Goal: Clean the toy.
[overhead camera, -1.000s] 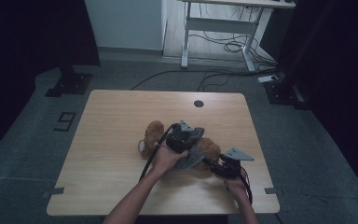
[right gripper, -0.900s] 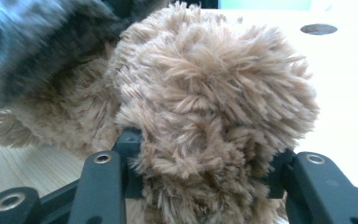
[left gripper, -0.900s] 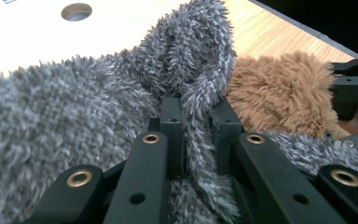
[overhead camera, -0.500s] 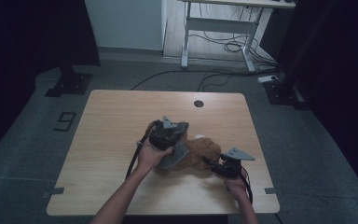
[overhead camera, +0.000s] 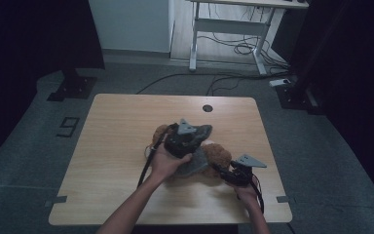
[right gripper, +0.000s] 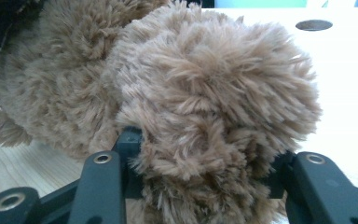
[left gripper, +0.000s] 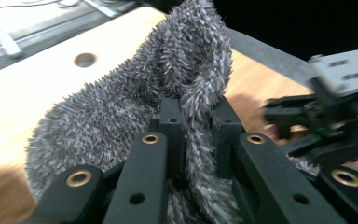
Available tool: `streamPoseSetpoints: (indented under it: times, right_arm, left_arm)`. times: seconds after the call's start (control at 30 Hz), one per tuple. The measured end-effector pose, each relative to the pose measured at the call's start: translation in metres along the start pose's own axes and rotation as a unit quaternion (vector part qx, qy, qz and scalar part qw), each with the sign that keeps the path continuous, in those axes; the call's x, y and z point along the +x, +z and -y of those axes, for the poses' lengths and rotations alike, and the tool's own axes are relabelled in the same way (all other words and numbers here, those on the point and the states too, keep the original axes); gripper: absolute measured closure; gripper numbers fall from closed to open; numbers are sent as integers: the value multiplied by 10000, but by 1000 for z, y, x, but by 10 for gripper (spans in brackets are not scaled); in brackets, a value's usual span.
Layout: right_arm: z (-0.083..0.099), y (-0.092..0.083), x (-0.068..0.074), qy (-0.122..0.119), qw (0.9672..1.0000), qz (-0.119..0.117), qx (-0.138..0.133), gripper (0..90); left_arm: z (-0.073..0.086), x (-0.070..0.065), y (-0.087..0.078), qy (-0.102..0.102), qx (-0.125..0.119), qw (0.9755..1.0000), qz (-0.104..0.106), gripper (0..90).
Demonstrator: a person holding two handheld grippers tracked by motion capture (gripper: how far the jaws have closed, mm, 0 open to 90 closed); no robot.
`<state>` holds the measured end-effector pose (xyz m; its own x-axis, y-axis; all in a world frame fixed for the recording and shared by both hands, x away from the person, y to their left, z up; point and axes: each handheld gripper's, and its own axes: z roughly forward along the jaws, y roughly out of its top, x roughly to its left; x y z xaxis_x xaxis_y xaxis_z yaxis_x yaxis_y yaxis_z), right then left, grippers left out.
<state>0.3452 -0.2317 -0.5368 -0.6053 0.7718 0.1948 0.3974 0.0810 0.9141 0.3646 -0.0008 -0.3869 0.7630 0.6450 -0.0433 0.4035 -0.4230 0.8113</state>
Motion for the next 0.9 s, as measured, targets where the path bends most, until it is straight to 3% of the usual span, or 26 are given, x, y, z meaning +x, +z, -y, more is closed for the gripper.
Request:
streamPoseSetpoints:
  times: [0.2, 0.3, 0.37, 0.43, 0.5, 0.63, 0.7, 0.83, 0.9]
  right_arm:
    - [1, 0, 0, -9, 10000, 13, -33, 487]
    - [1, 0, 0, -5, 10000, 14, -28, 486]
    - [1, 0, 1, 1, 10000, 24, -7, 485]
    - [3, 0, -1, 49, 10000, 21, 15, 484]
    - [2, 0, 0, -31, 10000, 16, 24, 483]
    - [2, 0, 1, -35, 10000, 25, 18, 483]
    - [2, 0, 1, -24, 10000, 26, 11, 483]
    - [2, 0, 0, 5, 10000, -4, -8, 480]
    - [2, 0, 0, -31, 10000, -13, -15, 478]
  left_arm:
    - [-12, -29, 59, 63, 420, 9983, 393, 784]
    - [-5, -39, 87, 149, 773, 9959, 453, 782]
    - [3, -41, 98, 261, 806, 9958, 337, 775]
    - [5, -37, 96, 138, 757, 9963, 381, 777]
    - [6, -32, 90, 137, 749, 9965, 333, 779]
    - [11, -18, 74, 160, 695, 9975, -1, 784]
    - [16, -8, 66, 73, 697, 9975, -110, 785]
    - [28, 12, 47, -212, 526, 9984, -40, 786]
    - [32, 17, 38, -261, 406, 9988, -18, 787]
